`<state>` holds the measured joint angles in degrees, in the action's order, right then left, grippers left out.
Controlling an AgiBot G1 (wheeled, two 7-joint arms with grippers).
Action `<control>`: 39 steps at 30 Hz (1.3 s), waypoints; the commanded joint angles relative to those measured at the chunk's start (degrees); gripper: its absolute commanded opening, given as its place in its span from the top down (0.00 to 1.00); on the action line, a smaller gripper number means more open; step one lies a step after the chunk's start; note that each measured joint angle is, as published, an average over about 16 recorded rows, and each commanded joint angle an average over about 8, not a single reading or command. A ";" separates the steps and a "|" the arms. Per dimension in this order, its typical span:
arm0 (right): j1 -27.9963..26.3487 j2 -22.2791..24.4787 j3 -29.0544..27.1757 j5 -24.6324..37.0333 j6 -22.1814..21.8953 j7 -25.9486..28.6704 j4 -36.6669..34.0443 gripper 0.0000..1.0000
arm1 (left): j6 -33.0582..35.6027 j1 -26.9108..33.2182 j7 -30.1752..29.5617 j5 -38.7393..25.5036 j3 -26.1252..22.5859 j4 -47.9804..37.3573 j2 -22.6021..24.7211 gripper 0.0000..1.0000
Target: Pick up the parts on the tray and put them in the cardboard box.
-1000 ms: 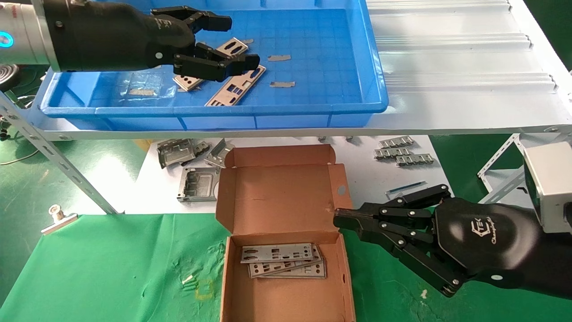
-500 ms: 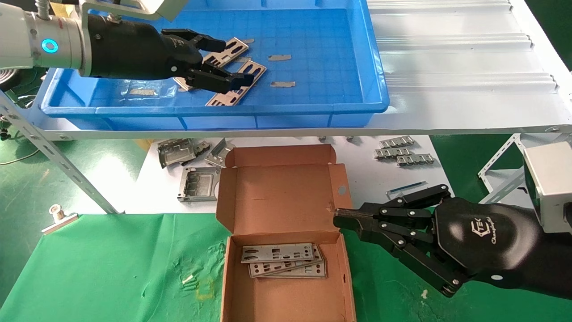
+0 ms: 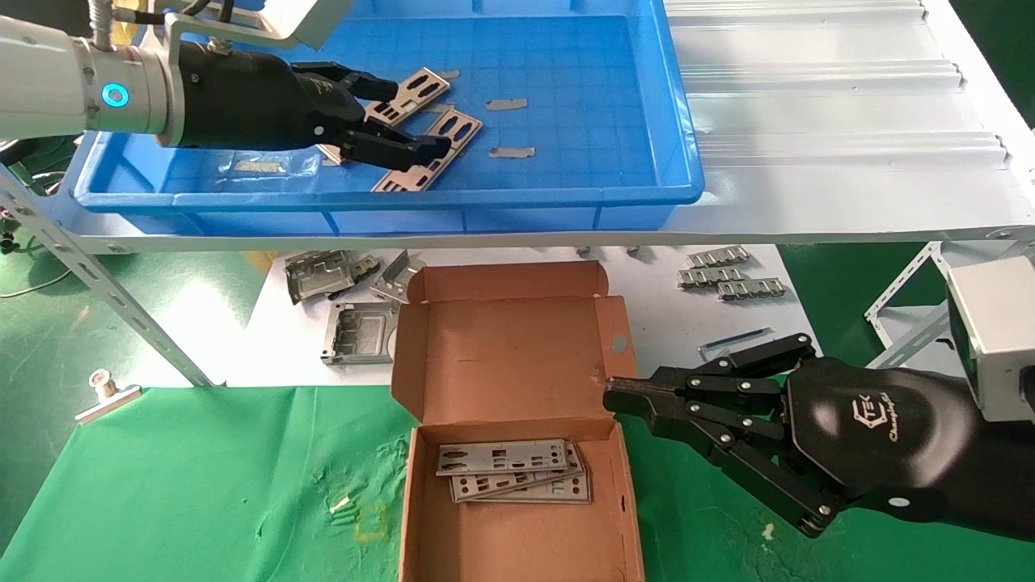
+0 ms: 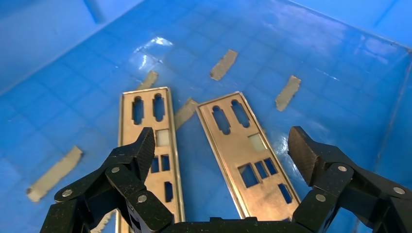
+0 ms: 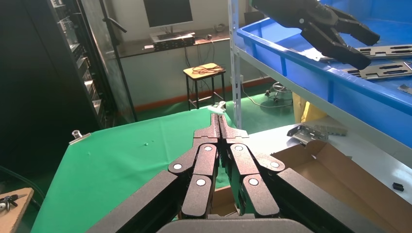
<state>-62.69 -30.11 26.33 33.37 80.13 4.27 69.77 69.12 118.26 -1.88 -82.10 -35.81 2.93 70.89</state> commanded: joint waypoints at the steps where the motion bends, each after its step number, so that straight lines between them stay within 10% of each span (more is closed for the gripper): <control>1: 0.00 0.00 0.00 0.00 0.00 0.00 0.00 0.04 | 0.09 0.02 0.26 -0.08 -0.06 -0.39 0.16 0.00; 9: 0.00 0.00 0.00 0.00 0.00 0.00 0.00 0.00 | 0.32 -0.24 0.76 0.71 0.49 -1.50 0.57 0.04; 16: 0.00 0.00 0.00 0.00 0.00 0.00 0.00 0.00 | 0.29 -0.44 0.80 0.84 0.57 -2.16 0.98 0.81; 19: 0.00 0.00 0.00 0.00 0.00 0.00 0.00 0.00 | 0.06 -0.40 0.81 0.71 0.48 -2.31 1.19 1.00; 39: 0.00 0.00 0.00 0.00 0.00 0.00 0.00 0.00 | -2.71 0.17 1.20 -0.96 -0.69 -2.65 2.39 1.00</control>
<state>-62.69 -30.11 26.33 33.37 80.13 4.27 69.77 66.37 118.34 -0.74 -83.07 -36.50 0.23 73.30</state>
